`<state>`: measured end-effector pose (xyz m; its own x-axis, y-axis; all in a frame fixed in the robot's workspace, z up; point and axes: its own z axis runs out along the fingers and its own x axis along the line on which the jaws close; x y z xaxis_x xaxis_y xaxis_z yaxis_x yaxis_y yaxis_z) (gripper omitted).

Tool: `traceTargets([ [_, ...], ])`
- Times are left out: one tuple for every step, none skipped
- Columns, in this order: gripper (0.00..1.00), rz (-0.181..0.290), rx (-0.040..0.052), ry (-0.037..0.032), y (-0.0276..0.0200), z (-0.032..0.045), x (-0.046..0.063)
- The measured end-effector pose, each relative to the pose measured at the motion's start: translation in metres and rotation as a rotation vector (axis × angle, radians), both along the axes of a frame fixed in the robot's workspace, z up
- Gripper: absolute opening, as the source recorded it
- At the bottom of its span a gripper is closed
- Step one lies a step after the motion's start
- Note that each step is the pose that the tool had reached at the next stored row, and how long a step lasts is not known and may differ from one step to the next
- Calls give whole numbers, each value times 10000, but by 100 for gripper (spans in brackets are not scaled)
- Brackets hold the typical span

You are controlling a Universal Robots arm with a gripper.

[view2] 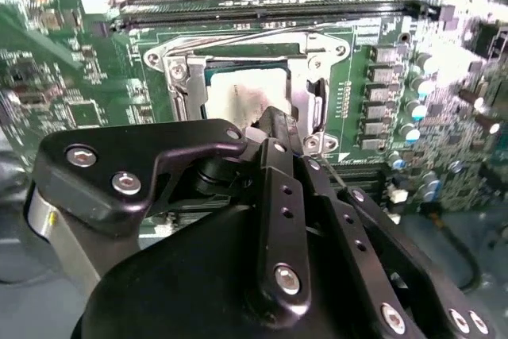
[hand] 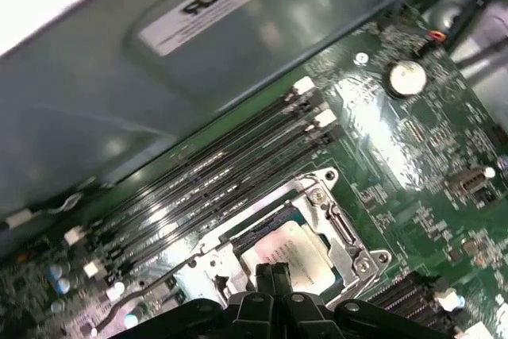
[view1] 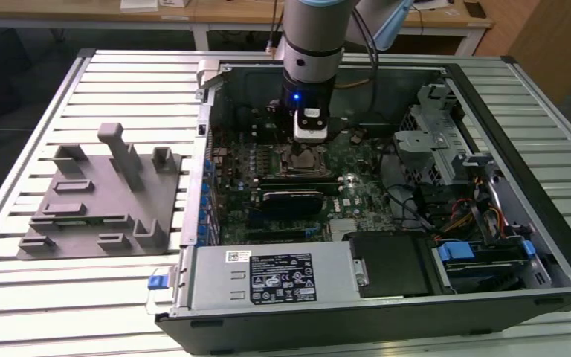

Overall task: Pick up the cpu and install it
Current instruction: 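Close the cpu cover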

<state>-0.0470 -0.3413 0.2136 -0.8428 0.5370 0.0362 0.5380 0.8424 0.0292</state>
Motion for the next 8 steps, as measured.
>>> traceTargets([
  [11, 182, 1, 0, 0, -1, 0],
  [11, 360, 0, 0, 0, -1, 0],
  [11, 546, 1, 0, 0, -1, 0],
  [11, 726, 1, -1, 0, -2, 0],
  [11, 905, 0, 0, 0, -2, 0],
  [11, 1081, 0, 0, 0, -3, 0],
  [11, 1260, 0, 0, 0, -4, 0],
  [11, 1457, 0, 0, 0, -5, 0],
])
